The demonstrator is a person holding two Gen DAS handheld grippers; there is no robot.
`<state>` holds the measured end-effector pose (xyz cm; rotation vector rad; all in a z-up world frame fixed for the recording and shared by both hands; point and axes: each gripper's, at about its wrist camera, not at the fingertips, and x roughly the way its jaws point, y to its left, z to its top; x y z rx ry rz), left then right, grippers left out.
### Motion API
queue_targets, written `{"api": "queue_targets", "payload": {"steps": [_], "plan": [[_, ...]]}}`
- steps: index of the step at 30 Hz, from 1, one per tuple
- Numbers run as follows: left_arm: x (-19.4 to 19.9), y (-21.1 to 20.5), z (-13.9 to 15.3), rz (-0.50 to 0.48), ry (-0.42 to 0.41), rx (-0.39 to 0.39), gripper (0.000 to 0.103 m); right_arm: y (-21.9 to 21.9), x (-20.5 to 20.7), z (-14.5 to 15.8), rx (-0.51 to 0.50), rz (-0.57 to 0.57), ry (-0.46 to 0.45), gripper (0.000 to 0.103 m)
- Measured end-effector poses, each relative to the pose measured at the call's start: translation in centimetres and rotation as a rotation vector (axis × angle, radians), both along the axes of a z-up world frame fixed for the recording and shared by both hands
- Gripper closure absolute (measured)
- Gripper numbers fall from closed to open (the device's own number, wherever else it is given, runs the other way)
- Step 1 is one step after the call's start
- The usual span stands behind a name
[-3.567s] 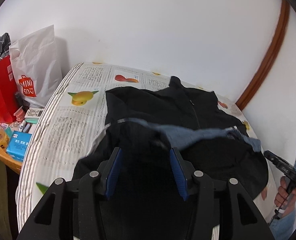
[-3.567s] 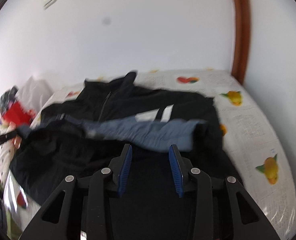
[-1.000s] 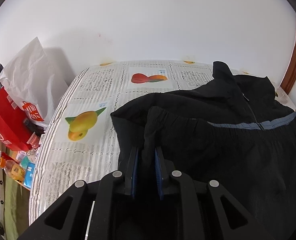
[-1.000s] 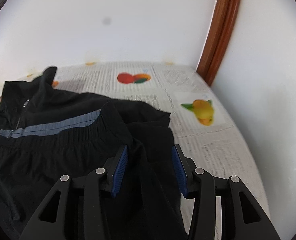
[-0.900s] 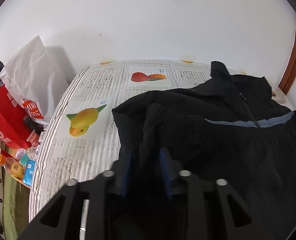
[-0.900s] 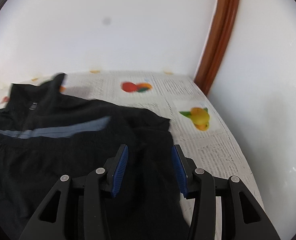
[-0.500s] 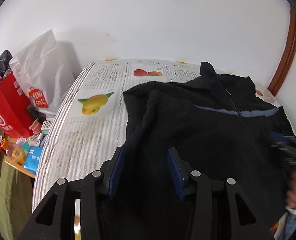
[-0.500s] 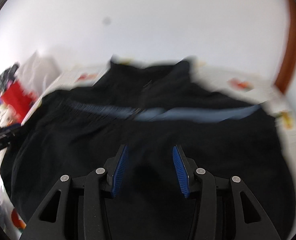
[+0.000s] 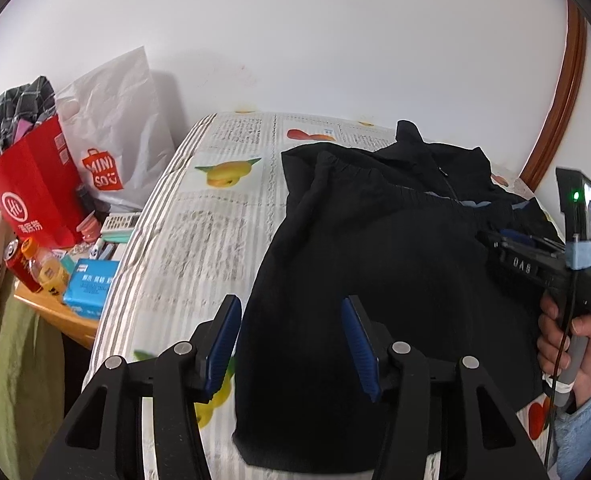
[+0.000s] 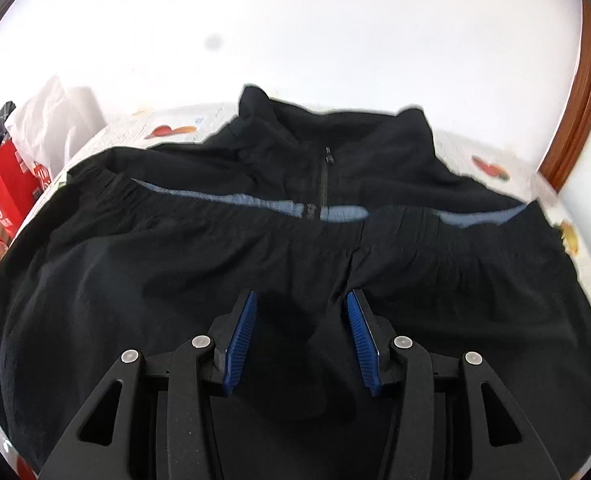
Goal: Fold large clothes
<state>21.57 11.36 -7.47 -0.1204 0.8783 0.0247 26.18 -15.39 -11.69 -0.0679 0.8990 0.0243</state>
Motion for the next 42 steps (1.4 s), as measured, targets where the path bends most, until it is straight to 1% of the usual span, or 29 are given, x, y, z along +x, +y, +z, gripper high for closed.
{"api": "queue_targets", "payload": {"steps": [1,3,5,7,9,11,13,14,16,20,23,25,26,29,32,34,36,38,40,42], "plan": [[-0.3,0.2,0.0,0.004,-0.001,-0.001,0.053,0.3,-0.3,0.4,0.039,0.007,-0.010,0.056],[-1.0,0.5,-0.2,0.015,0.003,-0.008,0.052,0.9,-0.7,0.8,0.050,0.018,-0.002,0.056],[-1.7,0.9,-0.5,0.023,0.009,-0.019,0.052,0.9,-1.3,1.0,0.024,0.031,-0.022,0.056],[-2.3,1.0,-0.9,0.025,0.019,-0.014,0.052,-0.1,-1.8,0.8,0.009,0.035,-0.005,0.058],[-2.9,1.1,-1.6,0.030,0.033,-0.004,0.051,-1.8,-2.3,0.7,-0.047,-0.007,-0.007,0.058],[-3.3,1.3,-2.2,0.036,0.047,-0.018,0.051,-5.0,-2.8,0.9,-0.076,-0.069,-0.011,0.058],[-3.6,1.4,-2.6,0.038,0.053,-0.024,0.052,-8.5,-3.3,0.9,-0.049,-0.112,0.010,0.057],[-3.7,1.4,-2.8,0.038,0.056,-0.020,0.051,-9.9,-3.5,0.9,-0.068,-0.150,0.006,0.057],[-3.7,1.4,-3.1,0.039,0.059,-0.017,0.050,-12.5,-3.7,1.1,-0.136,-0.224,-0.014,0.057],[-3.4,1.4,-3.8,0.046,0.073,-0.022,0.049,-18.6,-3.4,0.3,-0.139,-0.314,0.026,0.057],[-3.2,1.3,-4.3,0.047,0.075,-0.024,0.048,-21.4,-3.1,-0.3,-0.153,-0.344,0.037,0.057],[-2.9,1.3,-4.7,0.052,0.079,-0.035,0.048,-22.2,-2.9,-0.8,-0.170,-0.348,0.041,0.057],[-2.7,1.2,-4.9,0.051,0.082,-0.052,0.048,-22.7,-2.7,-1.1,-0.183,-0.352,0.040,0.057],[-2.2,0.7,-5.2,0.039,0.086,-0.083,0.048,-23.9,-2.3,-1.4,-0.185,-0.363,0.029,0.057],[-1.3,-0.5,-5.3,0.024,0.083,-0.070,0.046,-25.3,-1.2,-1.4,-0.202,-0.384,0.030,0.057],[-0.8,-1.0,-5.5,0.019,0.082,-0.068,0.046,-26.8,-0.6,-1.5,-0.167,-0.395,0.031,0.057],[0.1,-1.6,-5.8,0.022,0.089,-0.065,0.046,-27.9,-0.1,-1.4,-0.161,-0.422,0.032,0.051],[0.6,-2.2,-6.0,0.019,0.091,-0.064,0.046,-29.3,0.3,-1.1,-0.142,-0.445,0.036,0.051],[0.8,-2.5,-6.0,0.018,0.087,-0.047,0.046,-29.7,0.5,-0.4,-0.122,-0.453,0.051,0.051],[0.7,-2.6,-5.8,0.019,0.080,-0.040,0.046,-29.0,0.0,0.8,-0.125,-0.459,0.035,0.052]]}}
